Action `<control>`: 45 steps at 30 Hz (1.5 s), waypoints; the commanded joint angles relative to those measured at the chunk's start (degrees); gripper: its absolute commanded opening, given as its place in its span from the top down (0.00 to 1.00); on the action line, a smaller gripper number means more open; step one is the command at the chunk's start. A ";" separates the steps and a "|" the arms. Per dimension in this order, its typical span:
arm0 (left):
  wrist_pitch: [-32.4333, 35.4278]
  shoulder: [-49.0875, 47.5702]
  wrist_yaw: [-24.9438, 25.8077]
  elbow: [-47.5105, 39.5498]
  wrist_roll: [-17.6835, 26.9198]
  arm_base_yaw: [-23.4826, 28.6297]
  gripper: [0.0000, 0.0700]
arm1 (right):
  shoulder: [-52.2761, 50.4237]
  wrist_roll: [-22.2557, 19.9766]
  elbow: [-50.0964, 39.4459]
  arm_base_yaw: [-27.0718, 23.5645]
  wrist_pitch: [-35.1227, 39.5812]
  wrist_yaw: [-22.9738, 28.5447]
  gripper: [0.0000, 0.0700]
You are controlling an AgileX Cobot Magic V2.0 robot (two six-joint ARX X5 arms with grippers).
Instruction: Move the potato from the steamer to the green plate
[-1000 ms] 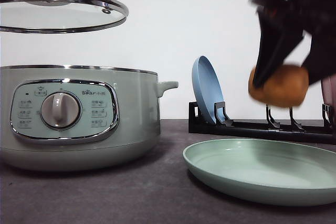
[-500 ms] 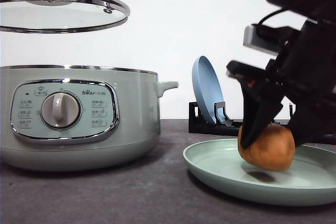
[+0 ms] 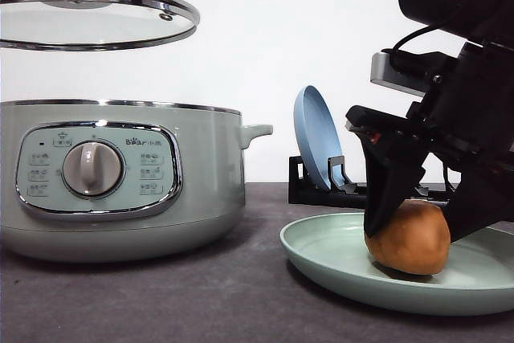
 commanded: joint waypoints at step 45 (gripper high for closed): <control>4.50 9.55 -0.11 2.45 1.00 -4.82 1.00 | -31.39 -6.95 16.04 0.24 -15.43 6.26 0.22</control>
